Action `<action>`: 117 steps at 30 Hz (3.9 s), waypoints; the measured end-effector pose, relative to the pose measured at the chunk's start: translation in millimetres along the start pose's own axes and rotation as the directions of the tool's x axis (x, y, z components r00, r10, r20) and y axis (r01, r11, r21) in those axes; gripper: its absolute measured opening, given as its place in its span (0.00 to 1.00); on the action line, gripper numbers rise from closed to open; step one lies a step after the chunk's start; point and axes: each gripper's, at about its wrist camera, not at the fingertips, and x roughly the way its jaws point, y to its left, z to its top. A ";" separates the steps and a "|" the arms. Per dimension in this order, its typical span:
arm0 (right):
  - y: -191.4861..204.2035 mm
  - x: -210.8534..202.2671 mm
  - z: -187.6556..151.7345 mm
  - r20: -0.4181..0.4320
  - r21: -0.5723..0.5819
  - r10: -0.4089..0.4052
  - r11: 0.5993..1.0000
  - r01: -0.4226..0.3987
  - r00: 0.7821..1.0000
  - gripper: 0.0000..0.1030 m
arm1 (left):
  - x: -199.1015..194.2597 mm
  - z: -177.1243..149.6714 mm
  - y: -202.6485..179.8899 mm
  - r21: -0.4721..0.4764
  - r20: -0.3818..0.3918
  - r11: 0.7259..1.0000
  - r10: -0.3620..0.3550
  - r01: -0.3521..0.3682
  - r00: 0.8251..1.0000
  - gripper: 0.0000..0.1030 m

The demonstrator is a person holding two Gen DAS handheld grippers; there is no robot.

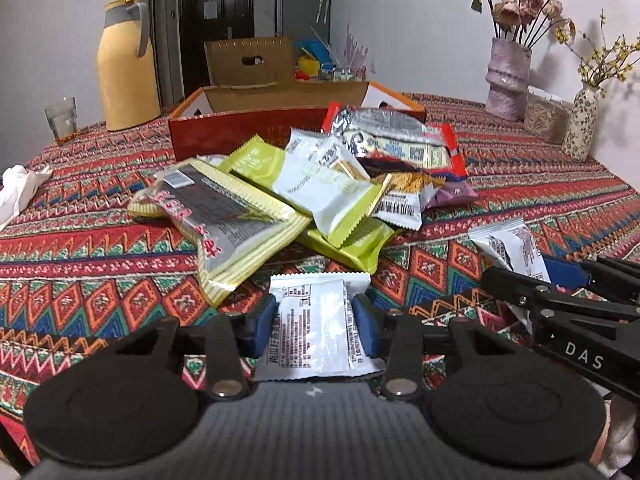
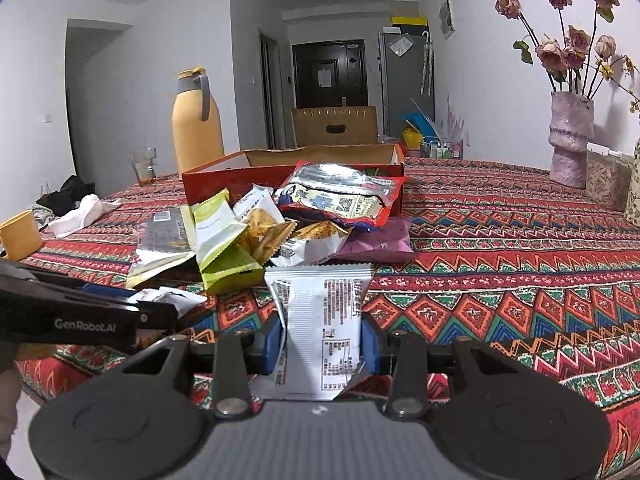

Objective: Organize snacks
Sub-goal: 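Carry both white snack bars over the open cardboard box, then open both tools to drop the white bars into the box, then return to the pile and grasp a green-and-white bar with the right tool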

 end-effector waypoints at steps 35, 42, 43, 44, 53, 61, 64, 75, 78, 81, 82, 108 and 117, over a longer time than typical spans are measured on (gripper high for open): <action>0.6 69.2 122.4 0.130 -0.039 -0.030 0.999 0.035 0.991 0.38 | 18.4 135.1 37.9 -0.015 0.209 1.000 0.026 -0.023 0.977 0.41; -0.9 98.5 157.7 0.160 -0.058 -0.036 0.997 0.046 0.986 0.38 | 43.0 173.5 44.3 -0.013 0.236 0.999 0.043 -0.041 0.971 0.41; -1.1 103.9 162.3 0.161 -0.059 -0.037 0.997 0.047 0.986 0.38 | 48.0 179.4 45.4 -0.013 0.238 0.999 0.045 -0.043 0.970 0.41; -1.5 109.9 167.1 0.162 -0.060 -0.038 0.997 0.048 0.986 0.38 | 52.6 183.9 46.7 -0.014 0.239 0.999 0.048 -0.046 0.970 0.41; -4.7 164.0 202.3 0.138 -0.053 -0.052 0.997 0.060 0.989 0.38 | 99.8 221.4 59.0 -0.043 0.235 0.997 0.068 -0.060 0.969 0.41; -16.6 210.1 211.2 0.092 -0.009 -0.081 0.997 0.082 0.992 0.38 | 148.5 225.0 74.5 -0.084 0.180 0.993 0.094 -0.080 0.979 0.41; -23.7 220.4 206.7 0.068 0.008 -0.074 0.997 0.074 0.995 0.38 | 165.4 220.6 80.4 -0.096 0.141 0.992 0.098 -0.085 0.985 0.41; -22.1 247.7 196.4 -0.014 0.012 -0.083 0.996 0.083 0.996 0.55 | 182.1 211.1 88.6 -0.122 0.079 0.990 0.084 -0.074 0.993 0.70; -25.6 243.7 195.6 0.000 0.032 -0.086 0.996 0.086 0.996 0.86 | 175.4 210.9 87.9 -0.141 0.100 0.985 0.114 -0.100 0.988 1.00; -29.5 238.9 196.2 0.015 0.047 -0.098 0.994 0.097 0.995 0.99 | 172.1 212.5 90.2 -0.155 0.105 0.984 0.109 -0.092 0.989 1.00; -30.8 237.7 196.0 0.017 0.055 -0.100 0.994 0.099 0.995 1.00 | 172.0 212.8 90.3 -0.157 0.104 0.983 0.113 -0.096 0.988 1.00; -9.9 167.0 194.8 0.098 0.013 -0.093 0.996 0.092 0.991 1.00 | 97.5 197.8 93.4 -0.156 0.157 0.978 0.160 -0.136 0.974 1.00; 11.1 139.3 161.4 0.056 -0.017 -0.064 0.998 0.065 0.996 1.00 | 67.0 154.4 101.8 -0.157 0.127 0.979 0.149 -0.129 0.981 1.00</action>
